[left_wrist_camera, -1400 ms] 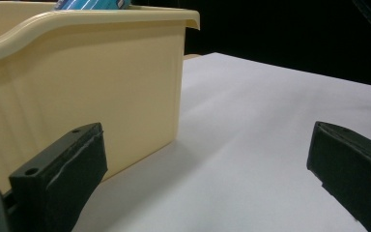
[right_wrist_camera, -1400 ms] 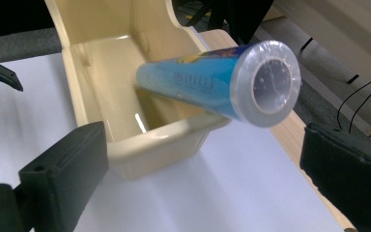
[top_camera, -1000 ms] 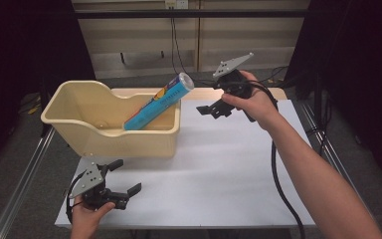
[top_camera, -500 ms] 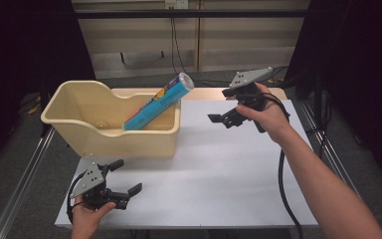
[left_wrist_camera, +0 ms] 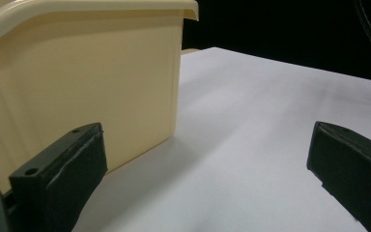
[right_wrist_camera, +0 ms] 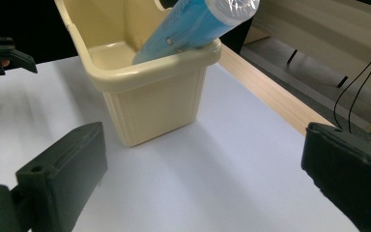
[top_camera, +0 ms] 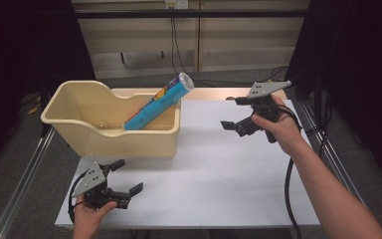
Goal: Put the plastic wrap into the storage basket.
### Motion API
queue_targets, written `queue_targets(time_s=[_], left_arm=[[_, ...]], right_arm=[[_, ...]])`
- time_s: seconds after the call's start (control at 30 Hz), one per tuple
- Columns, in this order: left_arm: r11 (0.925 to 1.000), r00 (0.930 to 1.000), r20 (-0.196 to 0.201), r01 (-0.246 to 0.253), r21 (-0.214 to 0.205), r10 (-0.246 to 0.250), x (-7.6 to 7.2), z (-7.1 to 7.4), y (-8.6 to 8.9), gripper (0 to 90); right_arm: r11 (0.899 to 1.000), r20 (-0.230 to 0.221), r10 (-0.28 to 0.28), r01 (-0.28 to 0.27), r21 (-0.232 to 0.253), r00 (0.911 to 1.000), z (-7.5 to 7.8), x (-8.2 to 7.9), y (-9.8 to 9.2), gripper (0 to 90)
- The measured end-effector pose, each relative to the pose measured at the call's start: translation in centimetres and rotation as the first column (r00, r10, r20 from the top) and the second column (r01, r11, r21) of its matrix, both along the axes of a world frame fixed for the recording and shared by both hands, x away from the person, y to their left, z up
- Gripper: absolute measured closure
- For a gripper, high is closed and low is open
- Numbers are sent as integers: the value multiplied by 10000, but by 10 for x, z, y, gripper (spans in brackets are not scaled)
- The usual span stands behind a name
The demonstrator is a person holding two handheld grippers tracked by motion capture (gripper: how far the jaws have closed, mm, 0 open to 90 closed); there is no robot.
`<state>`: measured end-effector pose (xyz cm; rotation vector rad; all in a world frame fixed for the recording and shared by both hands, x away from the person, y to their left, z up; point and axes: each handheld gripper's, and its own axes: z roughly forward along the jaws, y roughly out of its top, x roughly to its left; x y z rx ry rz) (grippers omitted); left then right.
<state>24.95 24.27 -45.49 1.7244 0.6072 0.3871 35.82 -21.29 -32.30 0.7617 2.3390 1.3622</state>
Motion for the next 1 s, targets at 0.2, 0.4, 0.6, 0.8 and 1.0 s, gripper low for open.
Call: queue_targets(time_s=[0.2, 0.4, 0.6, 0.8, 1.0], left_arm=[[10000, 10000, -27, -24, -7, 24, 0, -1, 0, 3], [10000, 10000, -49, -57, -52, 56, 0, -1, -2, 3], [10000, 10000, -24, 2, 18, -2, 0, 0, -2, 3], [10000, 10000, 13, -8, -4, 8, 0, 0, -2, 3], [10000, 10000, 13, -38, 3, 38, 0, 0, -2, 3]], right_arm=[[9996, 85, -154, 152, 254, 9998, -9, -8, -12, 20], [9982, 193, -362, 352, 493, 9992, -16, -16, -25, 18], [9960, 219, -512, 494, 751, 9984, -23, -24, -35, 16], [9939, 292, -590, 560, 947, 9978, -30, -31, -42, 16], [9918, 433, -791, 742, 1037, 9959, -36, -38, -50, 16]])
